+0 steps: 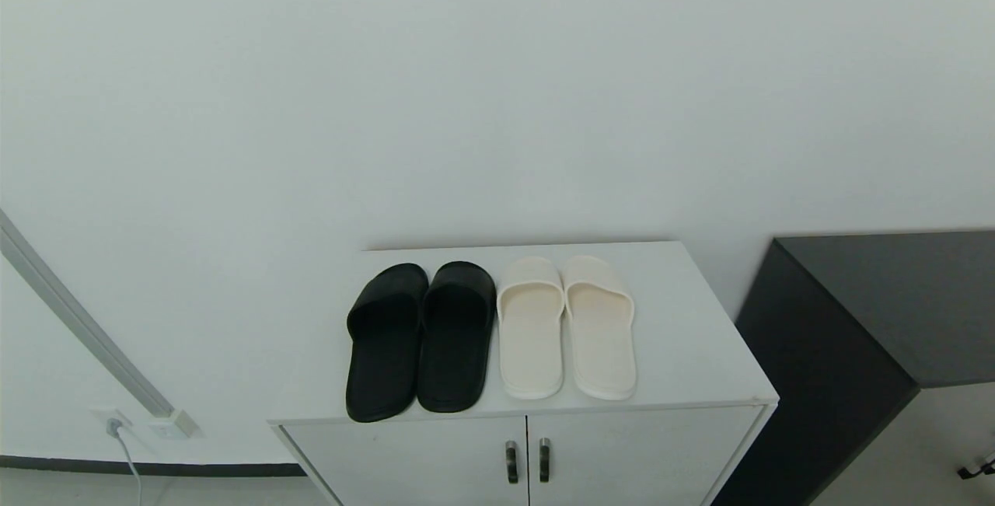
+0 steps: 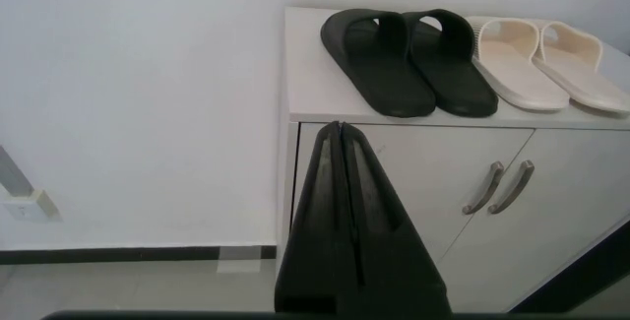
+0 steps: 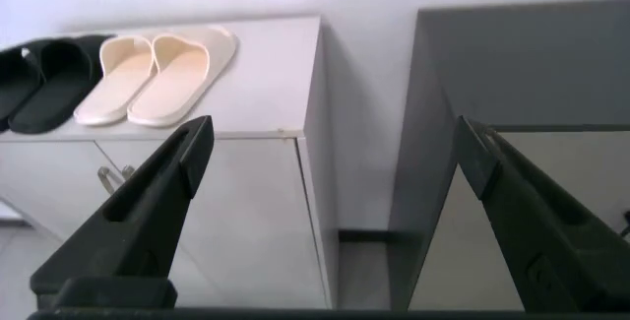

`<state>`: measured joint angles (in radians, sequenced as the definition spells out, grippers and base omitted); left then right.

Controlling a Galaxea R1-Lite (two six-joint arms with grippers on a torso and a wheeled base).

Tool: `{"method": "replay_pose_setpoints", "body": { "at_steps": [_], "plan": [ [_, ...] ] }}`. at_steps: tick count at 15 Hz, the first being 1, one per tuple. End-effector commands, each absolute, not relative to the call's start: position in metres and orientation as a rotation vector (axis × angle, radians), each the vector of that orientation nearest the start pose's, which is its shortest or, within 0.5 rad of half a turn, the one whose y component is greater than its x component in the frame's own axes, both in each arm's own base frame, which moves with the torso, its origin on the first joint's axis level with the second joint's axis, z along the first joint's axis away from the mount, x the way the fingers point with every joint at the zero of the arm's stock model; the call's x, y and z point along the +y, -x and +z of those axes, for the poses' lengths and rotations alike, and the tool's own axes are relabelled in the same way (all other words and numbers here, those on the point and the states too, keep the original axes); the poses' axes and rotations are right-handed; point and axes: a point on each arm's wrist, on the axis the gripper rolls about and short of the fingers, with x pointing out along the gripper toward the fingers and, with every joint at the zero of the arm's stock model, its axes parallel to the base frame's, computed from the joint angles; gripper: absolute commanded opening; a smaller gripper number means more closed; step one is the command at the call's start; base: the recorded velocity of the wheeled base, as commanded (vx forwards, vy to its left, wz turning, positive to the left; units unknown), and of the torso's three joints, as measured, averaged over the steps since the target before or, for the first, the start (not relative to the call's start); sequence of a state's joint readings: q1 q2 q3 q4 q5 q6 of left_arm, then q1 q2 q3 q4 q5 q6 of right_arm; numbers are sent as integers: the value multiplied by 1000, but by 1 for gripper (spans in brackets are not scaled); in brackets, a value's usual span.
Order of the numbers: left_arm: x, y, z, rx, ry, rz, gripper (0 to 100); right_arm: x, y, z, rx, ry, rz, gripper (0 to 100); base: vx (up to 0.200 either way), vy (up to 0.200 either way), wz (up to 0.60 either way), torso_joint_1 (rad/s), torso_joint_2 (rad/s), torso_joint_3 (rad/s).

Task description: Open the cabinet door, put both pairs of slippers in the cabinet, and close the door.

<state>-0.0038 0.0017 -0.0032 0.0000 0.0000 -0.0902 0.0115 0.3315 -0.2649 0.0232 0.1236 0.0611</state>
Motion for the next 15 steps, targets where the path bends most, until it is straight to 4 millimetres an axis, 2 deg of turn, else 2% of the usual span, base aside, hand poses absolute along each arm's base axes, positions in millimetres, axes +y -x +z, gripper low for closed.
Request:
{"method": "replay_pose_setpoints", "body": {
  "at_steps": [1,4,7,11,15],
  "plan": [
    [0,23,76,-1,91,-3,0,5,-42,153,265,-73,181,100,0,0,0,0,0,0],
    [0,23,76,-1,89,-3,0,10,-75,160,298,-73,223,100,0,0,0,0,0,0],
    [0,23,76,-1,89,-3,0,24,-106,161,303,-48,265,100,0,0,0,0,0,0],
    [0,23,76,-1,91,-2,0,76,-136,164,290,-59,305,100,0,0,0,0,0,0],
    [0,23,76,-1,91,-3,0,116,-175,169,334,-89,325,100,0,0,0,0,0,0]
  ]
}}
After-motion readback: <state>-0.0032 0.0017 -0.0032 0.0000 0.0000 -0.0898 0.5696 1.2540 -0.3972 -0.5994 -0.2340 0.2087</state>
